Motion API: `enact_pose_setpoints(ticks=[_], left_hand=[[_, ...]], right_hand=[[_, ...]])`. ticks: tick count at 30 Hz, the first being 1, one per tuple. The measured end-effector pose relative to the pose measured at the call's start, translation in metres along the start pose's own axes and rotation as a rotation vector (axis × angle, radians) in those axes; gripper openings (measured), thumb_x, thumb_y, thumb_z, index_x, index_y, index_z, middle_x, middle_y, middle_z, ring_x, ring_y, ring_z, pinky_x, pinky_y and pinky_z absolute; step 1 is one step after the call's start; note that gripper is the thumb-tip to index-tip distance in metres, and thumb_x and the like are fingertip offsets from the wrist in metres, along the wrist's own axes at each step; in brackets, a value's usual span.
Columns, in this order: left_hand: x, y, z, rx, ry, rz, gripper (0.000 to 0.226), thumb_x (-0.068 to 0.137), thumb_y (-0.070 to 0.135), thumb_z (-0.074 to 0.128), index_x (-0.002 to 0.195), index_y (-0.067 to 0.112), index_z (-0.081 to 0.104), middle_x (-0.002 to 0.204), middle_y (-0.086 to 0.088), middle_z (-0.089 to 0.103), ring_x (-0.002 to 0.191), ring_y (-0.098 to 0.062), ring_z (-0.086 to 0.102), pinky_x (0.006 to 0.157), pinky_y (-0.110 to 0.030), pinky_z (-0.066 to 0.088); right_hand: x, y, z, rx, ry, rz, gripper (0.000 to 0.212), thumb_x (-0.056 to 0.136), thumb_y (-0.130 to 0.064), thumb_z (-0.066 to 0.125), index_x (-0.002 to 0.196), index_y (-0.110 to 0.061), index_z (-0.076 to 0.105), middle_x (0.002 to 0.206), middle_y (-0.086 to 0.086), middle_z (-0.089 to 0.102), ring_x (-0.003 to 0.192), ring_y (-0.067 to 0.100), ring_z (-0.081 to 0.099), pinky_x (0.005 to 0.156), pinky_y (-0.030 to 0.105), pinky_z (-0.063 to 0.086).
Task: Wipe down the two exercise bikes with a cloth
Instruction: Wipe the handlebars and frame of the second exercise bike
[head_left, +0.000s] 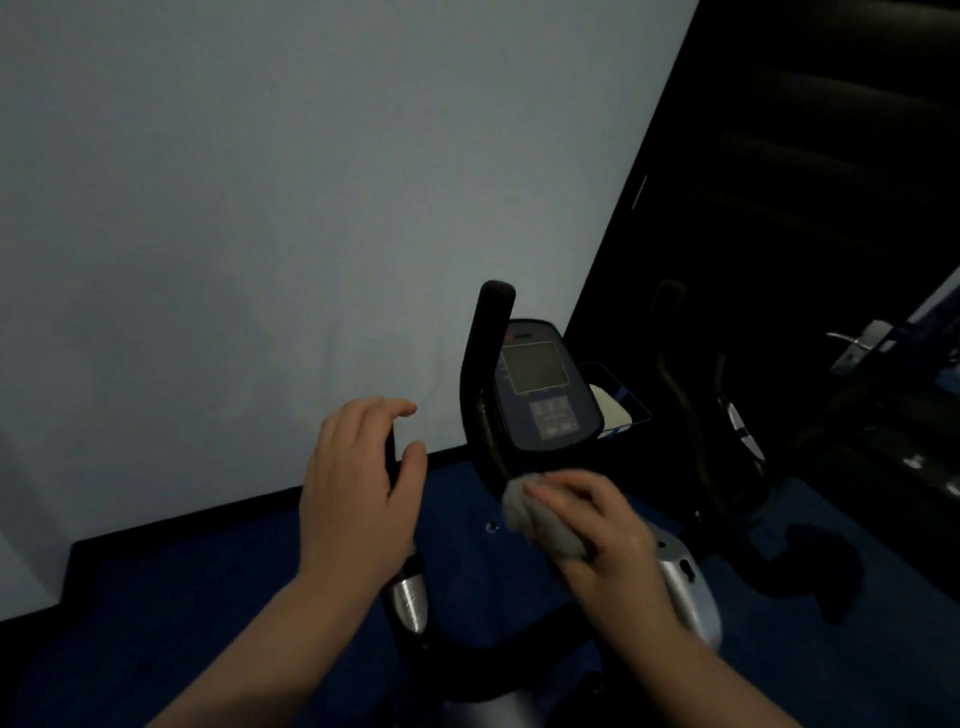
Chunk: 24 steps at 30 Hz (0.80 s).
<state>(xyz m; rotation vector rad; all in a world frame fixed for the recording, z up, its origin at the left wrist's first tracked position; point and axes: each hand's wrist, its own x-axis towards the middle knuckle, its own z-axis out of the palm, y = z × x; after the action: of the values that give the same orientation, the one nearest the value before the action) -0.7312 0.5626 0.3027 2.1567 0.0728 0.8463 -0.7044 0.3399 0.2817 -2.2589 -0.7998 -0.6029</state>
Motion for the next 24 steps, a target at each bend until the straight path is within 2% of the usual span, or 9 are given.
enact_pose_setpoints(ticks=[5, 8, 11, 13, 14, 17, 19, 22, 24], left_hand=[[-0.002, 0.006, 0.003, 0.006, 0.038, -0.054, 0.018, 0.092, 0.02, 0.054, 0.11, 0.022, 0.058, 0.106, 0.01, 0.051, 0.103, -0.007, 0.043, 0.086, -0.027, 0.035], [0.001, 0.009, 0.002, 0.037, 0.074, -0.073, 0.016, 0.09, 0.018, 0.057, 0.105, 0.022, 0.062, 0.101, 0.01, 0.053, 0.096, -0.005, 0.042, 0.081, -0.026, 0.034], [0.008, 0.008, -0.002, 0.064, 0.085, -0.081, 0.015, 0.09, 0.019, 0.055, 0.1, 0.022, 0.066, 0.096, 0.011, 0.056, 0.092, -0.007, 0.048, 0.078, -0.024, 0.035], [0.01, 0.01, -0.003, 0.069, 0.093, -0.087, 0.015, 0.091, 0.021, 0.054, 0.099, 0.023, 0.066, 0.095, 0.013, 0.056, 0.092, -0.006, 0.049, 0.076, -0.023, 0.036], [0.009, 0.01, -0.002, 0.078, 0.089, -0.088, 0.015, 0.091, 0.022, 0.054, 0.1, 0.024, 0.066, 0.095, 0.014, 0.057, 0.092, -0.005, 0.049, 0.076, -0.024, 0.037], [0.007, 0.007, -0.002, 0.098, 0.074, -0.09, 0.015, 0.091, 0.022, 0.054, 0.1, 0.024, 0.065, 0.098, 0.013, 0.057, 0.092, -0.006, 0.049, 0.076, -0.025, 0.039], [0.009, 0.007, -0.005, 0.097, 0.055, -0.08, 0.015, 0.091, 0.023, 0.053, 0.101, 0.024, 0.065, 0.099, 0.014, 0.057, 0.093, -0.005, 0.049, 0.078, -0.025, 0.039], [0.01, 0.007, -0.007, 0.092, 0.017, -0.072, 0.016, 0.091, 0.023, 0.053, 0.102, 0.024, 0.064, 0.1, 0.014, 0.056, 0.095, -0.004, 0.049, 0.079, -0.022, 0.036], [0.01, 0.008, -0.008, 0.08, 0.009, -0.074, 0.015, 0.091, 0.024, 0.053, 0.102, 0.025, 0.064, 0.1, 0.015, 0.056, 0.095, -0.003, 0.049, 0.077, -0.021, 0.036]], right_hand=[[0.044, -0.006, 0.015, -0.013, -0.011, -0.081, 0.028, 0.081, -0.011, 0.071, 0.107, -0.018, 0.07, 0.104, 0.001, 0.058, 0.094, 0.007, 0.056, 0.083, 0.009, 0.043], [0.079, -0.017, 0.024, 0.051, -0.004, -0.017, 0.014, 0.084, -0.021, 0.07, 0.098, -0.021, 0.072, 0.099, -0.001, 0.053, 0.086, 0.007, 0.053, 0.071, 0.006, 0.039], [0.114, -0.017, 0.014, 0.065, 0.171, 0.079, 0.019, 0.081, -0.033, 0.07, 0.098, -0.029, 0.061, 0.098, -0.01, 0.056, 0.083, 0.006, 0.056, 0.069, 0.021, 0.044], [0.133, -0.019, 0.003, 0.073, 0.32, 0.062, 0.025, 0.081, -0.036, 0.069, 0.096, -0.034, 0.05, 0.097, -0.013, 0.054, 0.079, 0.001, 0.051, 0.065, 0.02, 0.04], [0.136, -0.021, 0.004, 0.043, 0.315, 0.022, 0.024, 0.082, -0.035, 0.068, 0.096, -0.032, 0.05, 0.099, -0.011, 0.052, 0.079, 0.004, 0.051, 0.064, 0.022, 0.039], [0.113, -0.026, 0.029, -0.035, 0.107, -0.074, 0.02, 0.081, -0.021, 0.069, 0.098, -0.022, 0.057, 0.102, -0.003, 0.052, 0.082, 0.015, 0.055, 0.064, 0.029, 0.047], [0.092, -0.021, 0.03, 0.029, 0.021, -0.084, 0.022, 0.08, -0.013, 0.07, 0.099, -0.02, 0.061, 0.101, -0.004, 0.054, 0.085, 0.01, 0.055, 0.069, 0.027, 0.049], [0.082, -0.008, 0.002, 0.062, -0.227, -0.2, 0.024, 0.082, -0.02, 0.07, 0.101, -0.03, 0.059, 0.098, -0.012, 0.053, 0.086, 0.001, 0.053, 0.071, 0.018, 0.044], [0.095, -0.01, -0.011, 0.029, -0.23, -0.259, 0.025, 0.082, -0.021, 0.068, 0.1, -0.032, 0.055, 0.098, -0.015, 0.052, 0.087, 0.0, 0.052, 0.071, 0.022, 0.047]])
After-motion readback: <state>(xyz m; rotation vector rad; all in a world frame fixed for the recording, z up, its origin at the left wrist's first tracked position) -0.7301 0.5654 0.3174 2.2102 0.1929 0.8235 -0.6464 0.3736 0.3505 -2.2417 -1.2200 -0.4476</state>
